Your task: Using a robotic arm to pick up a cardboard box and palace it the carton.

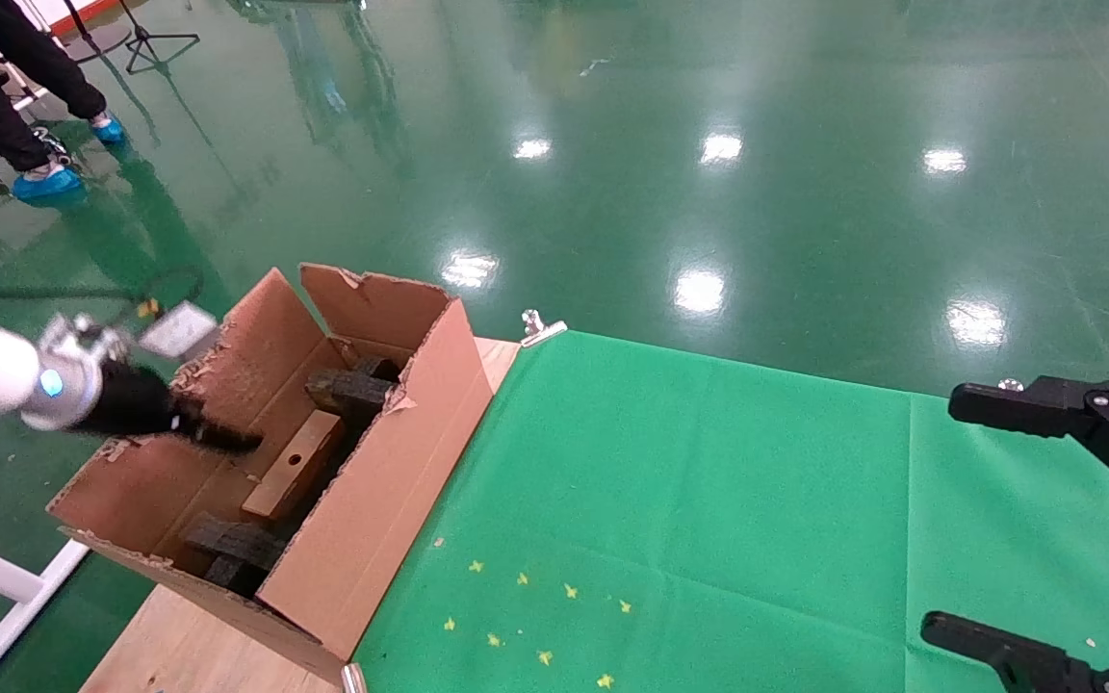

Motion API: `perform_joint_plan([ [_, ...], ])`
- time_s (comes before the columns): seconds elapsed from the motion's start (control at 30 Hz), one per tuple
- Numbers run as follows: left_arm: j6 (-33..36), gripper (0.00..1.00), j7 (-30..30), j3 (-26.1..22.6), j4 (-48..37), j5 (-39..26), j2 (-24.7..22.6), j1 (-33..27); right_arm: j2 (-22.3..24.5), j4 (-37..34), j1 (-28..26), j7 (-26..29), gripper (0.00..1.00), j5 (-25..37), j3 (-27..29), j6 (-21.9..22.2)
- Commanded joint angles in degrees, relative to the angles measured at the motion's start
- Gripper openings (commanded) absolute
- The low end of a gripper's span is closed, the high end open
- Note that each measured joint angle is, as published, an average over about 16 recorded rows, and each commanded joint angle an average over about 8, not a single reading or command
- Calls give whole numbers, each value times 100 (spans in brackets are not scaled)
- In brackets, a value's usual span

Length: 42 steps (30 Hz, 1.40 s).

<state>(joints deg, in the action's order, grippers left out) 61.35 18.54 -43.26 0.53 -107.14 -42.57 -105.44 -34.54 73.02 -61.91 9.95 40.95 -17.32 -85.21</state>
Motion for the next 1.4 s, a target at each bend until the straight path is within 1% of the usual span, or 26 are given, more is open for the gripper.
perform_joint_plan([
  [0.03,162,100,-92,67,81,94,68,-131,0,-1,0,0,100,0,0,0],
  [0.2,910,100,-266,344,295,504,357,-540,0,-1,-1,-1,100,-1,-2,0],
  [0.33,1337,100,-316,476,430,704,512,-757,1,-2,-1,-1,100,-2,-2,0],
  [0.43,1520,100,-351,514,530,769,592,-858,1,-2,0,-1,100,-2,-2,1],
  [0.63,1581,100,-367,535,630,828,621,-845,1,-3,0,-2,100,-3,-2,1],
  [0.8,1634,100,-390,653,988,1135,631,-571,1,-4,-1,-3,100,-4,-4,1],
  [1.4,1908,100,-523,1363,3154,2984,674,1129,2,-6,-3,-6,100,-7,-8,2],
])
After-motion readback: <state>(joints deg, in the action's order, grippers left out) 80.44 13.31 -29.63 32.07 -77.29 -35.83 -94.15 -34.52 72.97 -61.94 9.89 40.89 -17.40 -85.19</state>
